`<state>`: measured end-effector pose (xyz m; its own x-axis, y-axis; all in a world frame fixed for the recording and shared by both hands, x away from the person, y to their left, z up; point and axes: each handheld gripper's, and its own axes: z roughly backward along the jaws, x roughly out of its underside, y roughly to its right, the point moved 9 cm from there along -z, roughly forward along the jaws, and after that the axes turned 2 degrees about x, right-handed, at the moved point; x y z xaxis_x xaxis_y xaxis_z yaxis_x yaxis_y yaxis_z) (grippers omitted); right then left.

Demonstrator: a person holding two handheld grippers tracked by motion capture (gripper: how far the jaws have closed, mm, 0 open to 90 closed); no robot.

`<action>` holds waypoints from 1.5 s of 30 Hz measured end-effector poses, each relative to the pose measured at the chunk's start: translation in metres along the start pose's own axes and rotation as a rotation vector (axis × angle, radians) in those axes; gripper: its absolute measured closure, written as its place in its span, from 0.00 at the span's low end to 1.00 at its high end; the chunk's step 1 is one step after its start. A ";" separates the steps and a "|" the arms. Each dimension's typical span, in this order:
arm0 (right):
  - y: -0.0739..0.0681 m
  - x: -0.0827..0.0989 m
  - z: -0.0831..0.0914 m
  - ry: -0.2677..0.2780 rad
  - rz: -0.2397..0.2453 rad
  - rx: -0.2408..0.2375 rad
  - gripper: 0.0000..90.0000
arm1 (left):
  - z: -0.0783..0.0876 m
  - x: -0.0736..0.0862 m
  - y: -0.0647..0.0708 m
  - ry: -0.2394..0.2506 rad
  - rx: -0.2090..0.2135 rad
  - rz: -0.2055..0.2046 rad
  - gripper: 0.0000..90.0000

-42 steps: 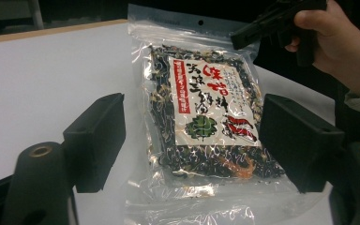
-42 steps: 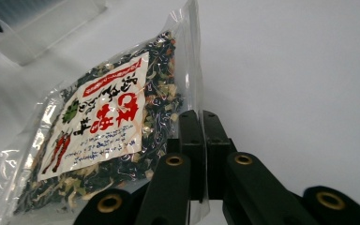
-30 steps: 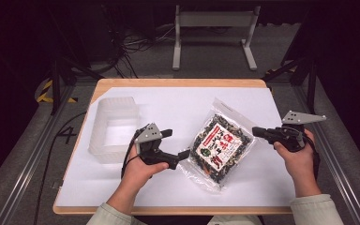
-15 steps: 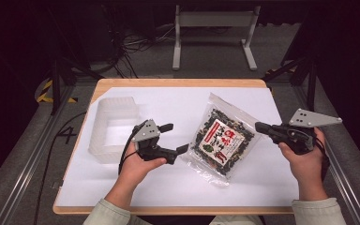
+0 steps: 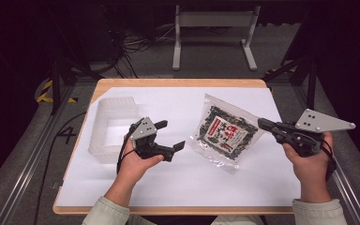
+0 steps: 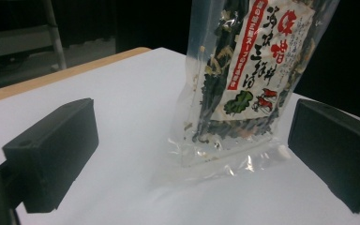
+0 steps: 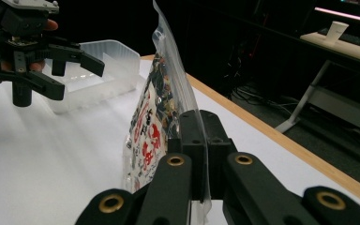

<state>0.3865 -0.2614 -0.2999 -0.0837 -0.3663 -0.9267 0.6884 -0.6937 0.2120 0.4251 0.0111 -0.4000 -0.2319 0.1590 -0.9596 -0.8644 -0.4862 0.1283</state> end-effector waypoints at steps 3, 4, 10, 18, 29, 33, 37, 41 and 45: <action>-0.001 -0.002 0.002 0.010 0.006 0.004 1.00 | -0.001 0.001 0.002 -0.012 0.020 0.010 0.02; -0.001 -0.003 0.002 0.013 0.009 0.004 1.00 | -0.001 0.001 0.003 -0.014 0.023 0.009 0.02; -0.004 -0.009 0.005 0.037 0.026 0.003 1.00 | -0.001 0.001 0.005 -0.024 0.042 0.008 0.04; -0.017 -0.018 0.008 0.065 0.026 -0.040 1.00 | 0.002 -0.008 0.015 0.003 0.117 -0.008 0.15; -0.041 -0.027 0.004 0.096 0.045 -0.106 1.00 | 0.006 -0.019 0.023 -0.012 0.116 -0.048 0.19; -0.046 -0.029 0.001 0.107 0.059 -0.118 1.00 | 0.007 -0.021 0.024 -0.011 0.109 -0.078 0.19; -0.051 -0.033 -0.002 0.123 0.063 -0.137 1.00 | 0.008 -0.023 0.025 -0.004 0.124 -0.082 0.18; -0.058 -0.035 -0.005 0.132 0.062 -0.163 1.00 | 0.010 -0.027 0.029 0.008 0.141 -0.096 0.20; -0.064 -0.037 -0.007 0.140 0.070 -0.186 1.00 | 0.010 -0.030 0.033 0.028 0.159 -0.107 0.20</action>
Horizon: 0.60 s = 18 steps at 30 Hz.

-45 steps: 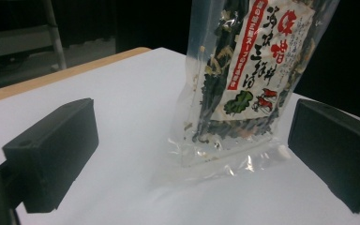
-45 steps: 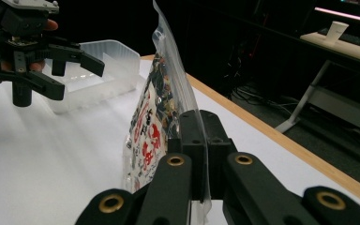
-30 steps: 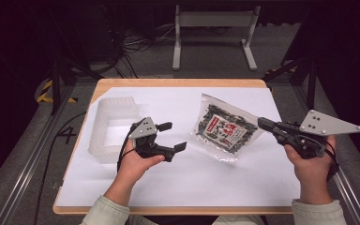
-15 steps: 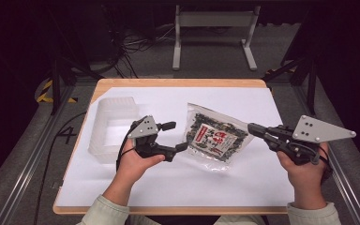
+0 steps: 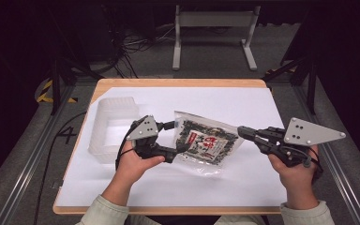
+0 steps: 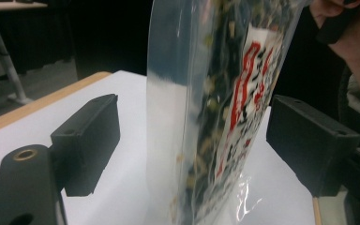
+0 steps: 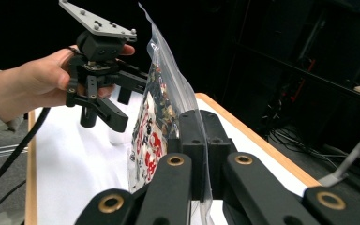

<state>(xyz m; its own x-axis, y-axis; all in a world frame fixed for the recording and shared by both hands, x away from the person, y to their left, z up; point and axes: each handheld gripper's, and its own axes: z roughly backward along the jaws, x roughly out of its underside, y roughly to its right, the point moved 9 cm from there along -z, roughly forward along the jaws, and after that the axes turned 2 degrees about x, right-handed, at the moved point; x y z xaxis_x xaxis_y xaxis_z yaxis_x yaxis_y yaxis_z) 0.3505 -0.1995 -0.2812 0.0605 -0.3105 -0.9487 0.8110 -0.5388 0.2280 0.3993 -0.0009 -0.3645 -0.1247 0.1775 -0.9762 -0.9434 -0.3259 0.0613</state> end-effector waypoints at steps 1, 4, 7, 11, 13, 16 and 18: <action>-0.001 -0.001 -0.001 0.003 0.003 -0.004 1.00 | 0.000 -0.004 0.002 0.022 0.010 -0.007 0.20; -0.005 -0.001 -0.003 0.005 0.009 -0.021 1.00 | 0.001 -0.007 0.004 0.038 0.024 -0.025 0.22; -0.007 -0.002 -0.004 0.010 0.010 -0.032 1.00 | 0.001 -0.008 0.007 0.040 0.041 -0.031 0.25; -0.009 -0.002 -0.006 0.016 0.006 -0.044 1.00 | -0.002 -0.007 0.011 0.035 0.067 -0.030 0.30; -0.010 -0.002 -0.006 0.019 0.006 -0.050 1.00 | -0.004 -0.007 0.012 0.035 0.073 -0.033 0.30; -0.010 -0.001 -0.008 0.024 0.007 -0.053 1.00 | -0.009 -0.006 0.015 0.031 0.100 -0.034 0.34; -0.010 -0.002 -0.008 0.027 0.007 -0.053 1.00 | -0.010 -0.005 0.017 0.021 0.110 -0.034 0.37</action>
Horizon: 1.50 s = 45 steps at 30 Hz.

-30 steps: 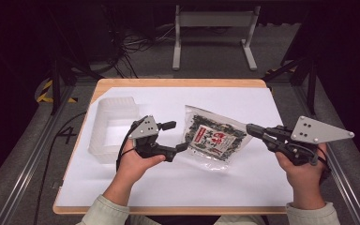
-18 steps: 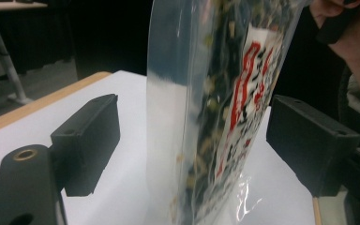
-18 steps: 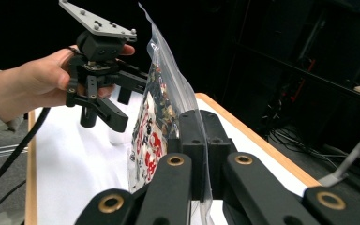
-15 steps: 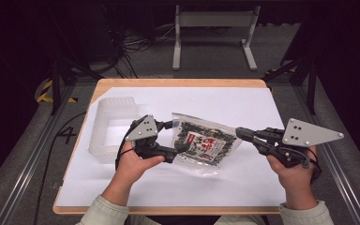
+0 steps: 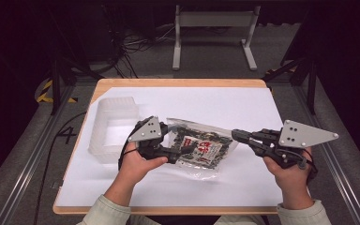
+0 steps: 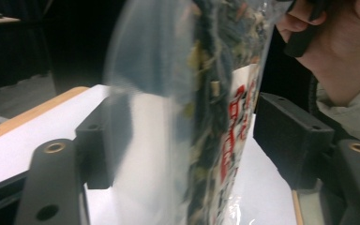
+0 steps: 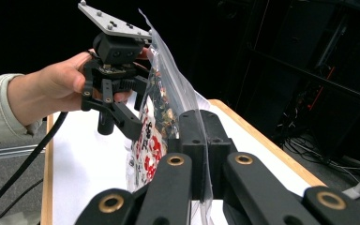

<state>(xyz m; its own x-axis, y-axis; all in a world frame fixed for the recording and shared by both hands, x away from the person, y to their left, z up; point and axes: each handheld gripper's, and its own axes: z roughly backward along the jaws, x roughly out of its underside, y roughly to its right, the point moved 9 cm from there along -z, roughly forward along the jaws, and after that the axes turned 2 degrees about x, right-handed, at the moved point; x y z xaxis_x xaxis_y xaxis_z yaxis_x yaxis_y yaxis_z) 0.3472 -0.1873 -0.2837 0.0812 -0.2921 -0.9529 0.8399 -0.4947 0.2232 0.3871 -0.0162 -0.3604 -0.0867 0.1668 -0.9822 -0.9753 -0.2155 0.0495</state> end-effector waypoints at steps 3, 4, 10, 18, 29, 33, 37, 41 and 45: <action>0.000 -0.001 -0.004 0.014 -0.008 -0.009 1.00 | -0.002 0.001 0.003 -0.011 0.019 -0.023 0.44; -0.001 0.000 -0.005 0.014 -0.007 -0.009 1.00 | -0.001 0.001 0.004 -0.010 0.027 -0.025 0.48; 0.000 0.000 -0.007 0.017 -0.013 -0.003 1.00 | 0.001 0.000 0.012 -0.003 0.079 -0.036 0.70; 0.002 0.000 -0.006 0.031 -0.019 0.002 1.00 | 0.001 -0.002 0.018 -0.010 0.118 -0.030 0.77; 0.006 0.001 -0.008 0.048 -0.006 0.034 0.89 | 0.003 -0.001 0.019 -0.022 0.127 -0.004 0.80; 0.006 -0.002 -0.007 0.081 0.000 0.034 0.71 | 0.004 -0.002 0.016 -0.035 0.106 -0.014 0.80; 0.012 -0.005 -0.003 0.119 -0.019 0.064 0.56 | 0.007 -0.004 0.014 -0.019 0.099 -0.007 0.80; 0.020 -0.002 -0.001 0.118 -0.051 0.090 0.48 | 0.012 -0.008 0.013 -0.004 0.080 -0.013 0.80; 0.025 0.003 0.000 0.098 -0.068 0.100 0.46 | 0.020 -0.012 0.009 0.015 0.057 -0.011 0.80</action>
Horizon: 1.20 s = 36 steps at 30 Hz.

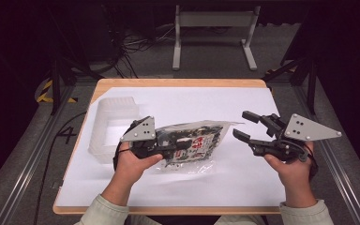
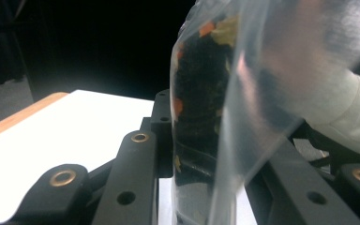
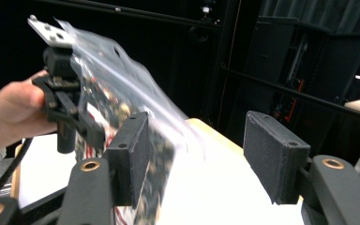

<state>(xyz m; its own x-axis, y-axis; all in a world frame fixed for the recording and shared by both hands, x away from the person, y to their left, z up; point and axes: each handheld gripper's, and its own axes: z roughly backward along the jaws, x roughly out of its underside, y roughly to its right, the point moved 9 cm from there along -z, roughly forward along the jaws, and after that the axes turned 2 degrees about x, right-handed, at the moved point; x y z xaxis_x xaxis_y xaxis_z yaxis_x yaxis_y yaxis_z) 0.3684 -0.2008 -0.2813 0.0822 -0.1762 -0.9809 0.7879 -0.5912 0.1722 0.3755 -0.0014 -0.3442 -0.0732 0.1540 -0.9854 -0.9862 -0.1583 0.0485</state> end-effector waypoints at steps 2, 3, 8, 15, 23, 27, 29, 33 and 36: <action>0.002 0.003 0.000 -0.008 -0.007 0.008 0.46 | 0.003 -0.002 -0.002 0.007 -0.017 -0.002 0.80; 0.006 0.007 0.000 -0.028 -0.013 0.027 0.45 | 0.005 -0.003 -0.003 0.010 -0.024 -0.004 0.80; 0.016 0.022 -0.002 -0.094 -0.037 0.072 0.45 | 0.018 -0.009 -0.009 0.040 -0.055 0.006 0.80; 0.028 0.045 -0.004 -0.171 -0.077 0.110 0.45 | 0.037 -0.017 -0.021 0.073 -0.150 0.001 0.80; 0.039 0.068 -0.003 -0.236 -0.126 0.132 0.44 | 0.053 -0.019 -0.035 0.080 -0.221 -0.005 0.80; 0.045 0.080 -0.004 -0.259 -0.144 0.154 0.45 | 0.064 -0.019 -0.043 0.073 -0.281 -0.024 0.80; 0.046 0.088 -0.005 -0.279 -0.160 0.160 0.46 | 0.068 -0.020 -0.046 0.074 -0.290 -0.029 0.80; 0.054 0.102 -0.004 -0.296 -0.169 0.183 0.47 | 0.076 -0.022 -0.050 0.094 -0.298 -0.032 0.80; 0.057 0.106 -0.003 -0.294 -0.184 0.188 0.49 | 0.082 -0.023 -0.054 0.105 -0.311 -0.036 0.80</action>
<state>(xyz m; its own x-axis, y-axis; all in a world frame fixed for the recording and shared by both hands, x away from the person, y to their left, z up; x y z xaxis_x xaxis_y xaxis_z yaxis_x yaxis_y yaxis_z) 0.4235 -0.2506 -0.3760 -0.2500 -0.2560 -0.9338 0.6456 -0.7628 0.0363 0.4182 0.0840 -0.3103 -0.0075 0.0662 -0.9978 -0.8941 -0.4472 -0.0229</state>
